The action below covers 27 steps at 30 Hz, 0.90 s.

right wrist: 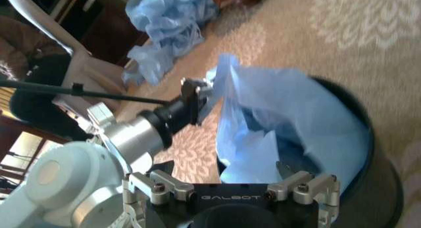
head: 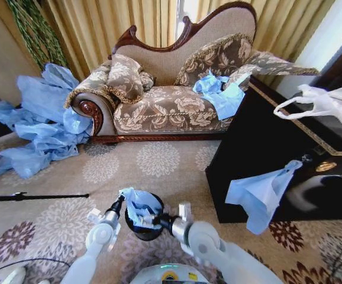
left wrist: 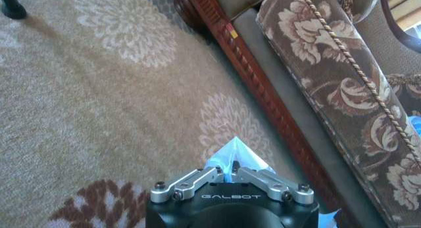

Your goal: Place a garbage bag over the trash bin.

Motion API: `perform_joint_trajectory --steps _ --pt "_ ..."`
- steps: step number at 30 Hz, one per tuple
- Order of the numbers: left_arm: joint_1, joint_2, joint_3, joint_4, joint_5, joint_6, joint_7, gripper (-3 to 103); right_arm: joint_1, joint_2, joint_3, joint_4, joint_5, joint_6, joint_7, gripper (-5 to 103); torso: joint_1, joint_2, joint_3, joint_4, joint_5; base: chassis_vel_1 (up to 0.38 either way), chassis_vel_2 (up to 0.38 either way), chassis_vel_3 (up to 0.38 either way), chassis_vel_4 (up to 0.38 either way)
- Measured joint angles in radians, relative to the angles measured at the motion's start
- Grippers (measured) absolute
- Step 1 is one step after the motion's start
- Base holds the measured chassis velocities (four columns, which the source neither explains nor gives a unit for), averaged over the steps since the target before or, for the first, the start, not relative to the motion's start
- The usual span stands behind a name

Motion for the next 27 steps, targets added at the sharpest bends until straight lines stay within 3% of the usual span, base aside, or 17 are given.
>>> perform_joint_trajectory --steps 7,18,22,27 --pt "0.002 0.003 -0.002 -0.001 -0.002 -0.002 0.003 0 0.028 0.054 -0.017 -0.087 -0.021 0.021 0.029 100 0.000 0.000 0.000 0.0001 0.0000 0.000 0.000 0.000 0.000" --pt "0.000 -0.001 0.003 -0.005 -0.002 -0.003 0.012 0 0.053 0.074 -0.031 -0.121 -0.013 0.028 0.094 101 0.000 0.000 0.000 0.0000 -0.0001 0.000 0.000 0.000 0.000" --pt "-0.001 -0.002 0.003 -0.004 -0.002 -0.003 0.014 0 0.058 0.075 -0.030 -0.135 0.022 0.027 0.099 98 0.000 0.000 0.000 0.0000 -0.0002 0.000 0.000 0.000 0.000" --pt "-0.007 -0.002 0.006 -0.002 -0.002 -0.003 0.013 0 0.049 0.107 -0.035 -0.164 0.047 0.032 0.099 80 0.000 0.000 0.000 0.0000 -0.0001 0.000 0.000 0.000 0.000"
